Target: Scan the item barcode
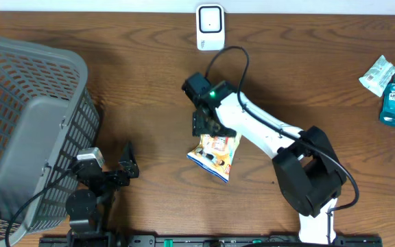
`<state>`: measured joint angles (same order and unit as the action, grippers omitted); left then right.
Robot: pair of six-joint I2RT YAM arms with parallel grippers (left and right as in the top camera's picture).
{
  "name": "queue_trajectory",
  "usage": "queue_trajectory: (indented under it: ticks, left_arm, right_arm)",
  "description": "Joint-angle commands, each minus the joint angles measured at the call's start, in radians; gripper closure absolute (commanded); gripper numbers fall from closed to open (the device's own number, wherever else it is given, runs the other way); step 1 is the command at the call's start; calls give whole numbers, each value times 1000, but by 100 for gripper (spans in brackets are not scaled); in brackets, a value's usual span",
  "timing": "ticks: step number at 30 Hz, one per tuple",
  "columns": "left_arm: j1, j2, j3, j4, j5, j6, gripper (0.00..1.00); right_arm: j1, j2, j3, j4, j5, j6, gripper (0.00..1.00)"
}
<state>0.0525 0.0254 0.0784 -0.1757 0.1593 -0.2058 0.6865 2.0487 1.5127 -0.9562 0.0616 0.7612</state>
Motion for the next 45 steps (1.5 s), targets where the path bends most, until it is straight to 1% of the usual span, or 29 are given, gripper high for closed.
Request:
queue_trajectory:
  ticks: [1,2,3,5,6,7,8,9,10,11,12,14,16,17,18,20,23,26,28,30,32,35,36,37,38,40,43,45]
  left_arm:
    - [2,0,-16,-24,16,2,0]
    - [2,0,-16,-24,16,2,0]
    - [2,0,-16,-24,16,2,0]
    - [2,0,-16,-24,16,2,0]
    - [2,0,-16,-24,16,2,0]
    - [2,0,-16,-24,16,2,0]
    - [2,0,-16,-24,16,2,0]
    - [2,0,-16,-24,16,2,0]
    - [2,0,-16,-24,16,2,0]
    - [2,0,-16,-24,16,2,0]
    - [2,0,-16,-24,16,2,0]
    - [2,0,-16,-24,16,2,0]
    - [2,0,-16,-24,16,2,0]
    - [2,0,-16,-24,16,2,0]
    - [2,0,-16,-24,16,2,0]
    - [2,0,-16,-24,16,2,0]
    - [2,0,-16,-24,16,2,0]
    - [2,0,-16,-24,16,2,0]
    - [2,0,-16,-24,16,2,0]
    - [2,0,-16,-24,16,2,0]
    - [2,0,-16,-24,16,2,0]
    - [2,0,-16,-24,16,2,0]
    - [2,0,-16,-24,16,2,0]
    - [2,0,-16,-24,16,2,0]
    - [2,0,-16,-24,16,2,0]
    - [2,0,-16,-24,16,2,0]
    - [2,0,-16,-24,16,2,0]
    - [2,0,-16,-24,16,2,0]
  right_arm:
    - [3,2,-93,27,42,169,25]
    - [2,2,-120,33,42,188,26]
    - [1,2,-141,35,42,199,29]
    - [2,2,-188,46,36,203,44]
    - [2,2,-200,45,34,202,50]
    - [2,2,-214,44,28,188,58]
    - [2,2,-227,45,10,173,78]
    - [1,2,-236,45,-19,156,84]
    - [-5,2,-238,50,-69,104,92]
    - [-11,1,-237,65,-115,49,97]
    - [-34,-4,-227,110,-248,-103,99]
    - [-76,-16,-201,142,-422,-291,99]
    - [-137,-34,-172,155,-688,-541,99]
    - [-162,-42,-163,150,-812,-642,99]
    - [-200,-48,-156,130,-993,-793,99]
    - [-266,-54,-152,66,-1246,-1025,99]
    - [-341,-51,-158,-12,-1383,-1175,99]
    - [-381,-51,-172,-24,-1489,-1229,99]
    - [-390,-51,-174,-24,-1578,-1257,99]
    - [-391,-51,-174,-24,-1624,-1265,99]
    - [-391,-51,-174,-23,-1624,-1183,99]
    - [-391,-51,-174,-28,-1624,-885,99]
    - [-391,-51,-174,-28,-1624,-799,99]
    - [-391,-51,-174,-23,-1624,-742,99]
    - [-393,-51,-174,4,-1624,-748,99]
    - [-395,-51,-174,14,-1624,-847,99]
    - [-401,-51,-174,13,-1624,-1080,99]
    - [-401,-51,-175,9,-1621,-1265,99]
